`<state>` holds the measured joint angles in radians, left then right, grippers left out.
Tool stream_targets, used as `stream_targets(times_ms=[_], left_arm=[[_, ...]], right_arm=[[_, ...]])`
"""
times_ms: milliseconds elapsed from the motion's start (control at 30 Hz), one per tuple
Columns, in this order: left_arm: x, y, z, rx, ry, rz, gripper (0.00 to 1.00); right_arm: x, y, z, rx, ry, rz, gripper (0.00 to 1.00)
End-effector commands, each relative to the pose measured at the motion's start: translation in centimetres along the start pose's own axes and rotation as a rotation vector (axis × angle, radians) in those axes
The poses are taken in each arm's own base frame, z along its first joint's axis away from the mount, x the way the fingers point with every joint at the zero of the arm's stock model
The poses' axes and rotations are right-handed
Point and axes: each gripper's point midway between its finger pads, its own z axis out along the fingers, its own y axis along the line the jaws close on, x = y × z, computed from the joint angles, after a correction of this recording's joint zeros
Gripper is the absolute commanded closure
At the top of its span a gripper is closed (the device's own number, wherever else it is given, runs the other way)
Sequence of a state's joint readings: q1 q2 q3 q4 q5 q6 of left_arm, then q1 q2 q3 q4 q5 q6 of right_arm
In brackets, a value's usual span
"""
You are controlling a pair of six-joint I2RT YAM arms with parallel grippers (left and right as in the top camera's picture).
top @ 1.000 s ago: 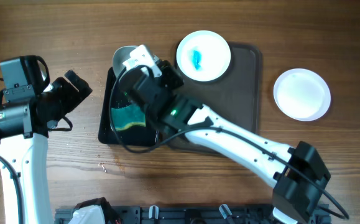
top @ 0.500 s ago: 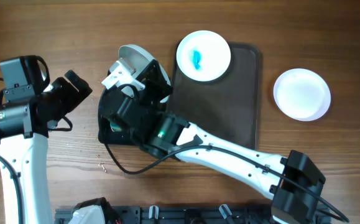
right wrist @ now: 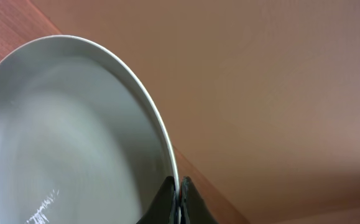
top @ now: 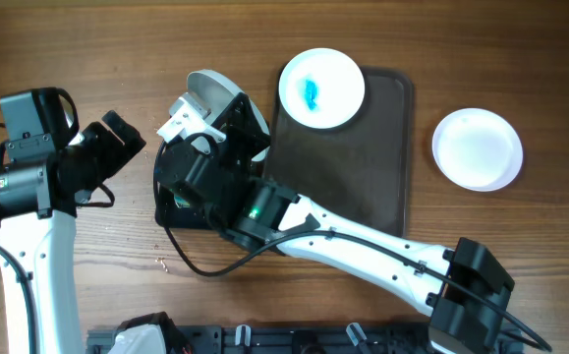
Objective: Clean dirty plates on tray and stack at the side
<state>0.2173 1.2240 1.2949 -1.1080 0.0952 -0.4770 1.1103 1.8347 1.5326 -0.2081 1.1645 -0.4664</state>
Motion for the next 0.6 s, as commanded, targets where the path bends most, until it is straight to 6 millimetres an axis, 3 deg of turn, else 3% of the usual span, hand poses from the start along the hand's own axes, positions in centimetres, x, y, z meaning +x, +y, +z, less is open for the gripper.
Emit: stream_targets(times_ms=[0, 567], left_arm=[[-0.34, -0.21, -0.46, 0.014, -0.012, -0.013, 0.0], [-0.34, -0.21, -0.47, 0.014, -0.013, -0.013, 0.0]], right_arm=[[-0.64, -1.16, -0.27, 0.03, -0.001, 0.029, 0.96], [-0.65, -1.07, -0.26, 0.026, -0.003, 0.045, 0.96]])
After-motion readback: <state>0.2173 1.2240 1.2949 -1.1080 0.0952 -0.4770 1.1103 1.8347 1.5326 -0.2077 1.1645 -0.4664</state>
